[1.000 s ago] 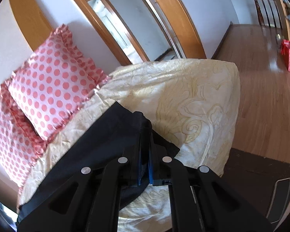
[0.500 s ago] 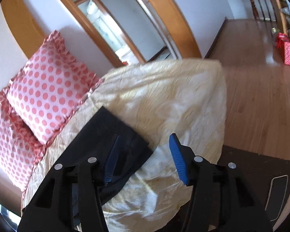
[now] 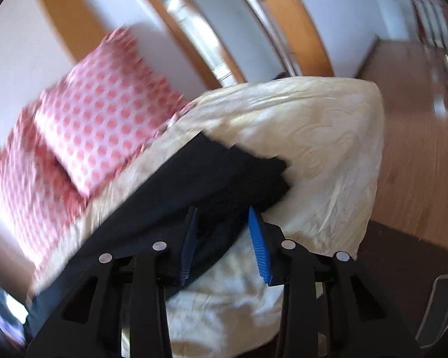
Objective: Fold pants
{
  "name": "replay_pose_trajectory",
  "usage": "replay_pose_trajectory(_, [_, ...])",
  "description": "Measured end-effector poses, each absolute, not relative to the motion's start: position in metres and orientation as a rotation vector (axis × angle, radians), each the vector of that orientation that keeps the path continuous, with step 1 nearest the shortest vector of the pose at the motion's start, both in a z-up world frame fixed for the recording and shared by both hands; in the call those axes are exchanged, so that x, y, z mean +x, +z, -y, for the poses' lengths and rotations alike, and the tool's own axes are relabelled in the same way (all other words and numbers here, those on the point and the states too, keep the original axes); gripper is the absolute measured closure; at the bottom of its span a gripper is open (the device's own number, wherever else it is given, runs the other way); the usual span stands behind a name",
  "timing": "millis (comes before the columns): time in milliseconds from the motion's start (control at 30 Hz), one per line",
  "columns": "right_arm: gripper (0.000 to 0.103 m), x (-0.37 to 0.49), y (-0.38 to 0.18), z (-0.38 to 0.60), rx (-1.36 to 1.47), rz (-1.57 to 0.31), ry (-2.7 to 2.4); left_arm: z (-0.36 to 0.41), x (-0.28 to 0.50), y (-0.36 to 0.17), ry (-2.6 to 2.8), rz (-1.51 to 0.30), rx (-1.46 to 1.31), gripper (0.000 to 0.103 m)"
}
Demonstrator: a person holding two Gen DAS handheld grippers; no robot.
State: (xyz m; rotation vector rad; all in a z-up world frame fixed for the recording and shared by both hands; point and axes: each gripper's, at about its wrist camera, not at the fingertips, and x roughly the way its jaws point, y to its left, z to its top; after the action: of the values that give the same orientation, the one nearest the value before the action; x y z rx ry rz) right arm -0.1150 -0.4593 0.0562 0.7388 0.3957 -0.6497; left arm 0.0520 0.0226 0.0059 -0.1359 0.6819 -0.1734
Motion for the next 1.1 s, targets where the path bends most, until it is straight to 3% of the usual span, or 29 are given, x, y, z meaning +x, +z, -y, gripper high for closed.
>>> replay_pose_trajectory(200, [0.091, -0.116, 0.05, 0.475, 0.817, -0.367, -0.667, -0.017, 0.051, 0.004, -0.186, -0.679, -0.101, 0.004])
replay_pose_trajectory(300, [0.096, -0.117, 0.051, 0.473, 0.817, -0.359, -0.663, -0.013, 0.05, 0.003, -0.186, -0.674, -0.073, 0.002])
replay_pose_trajectory(567, [0.097, -0.091, 0.11, 0.435, 0.653, -0.273, -0.528, -0.012, 0.048, 0.001, -0.182, -0.658, -0.056, 0.002])
replay_pose_trajectory(833, [0.097, 0.007, 0.161, 0.321, 0.471, -0.296, -0.081, -0.013, 0.048, 0.001, -0.179, -0.653, -0.069, 0.002])
replay_pose_trajectory(1000, [0.097, 0.056, 0.147, 0.241, 0.446, -0.398, 0.195, -0.013, 0.048, 0.001, -0.177, -0.646, -0.072, 0.002])
replay_pose_trajectory(1100, [0.098, 0.076, 0.112, 0.183, 0.368, -0.563, 0.334, -0.013, 0.048, 0.001, -0.177, -0.641, -0.064, 0.002])
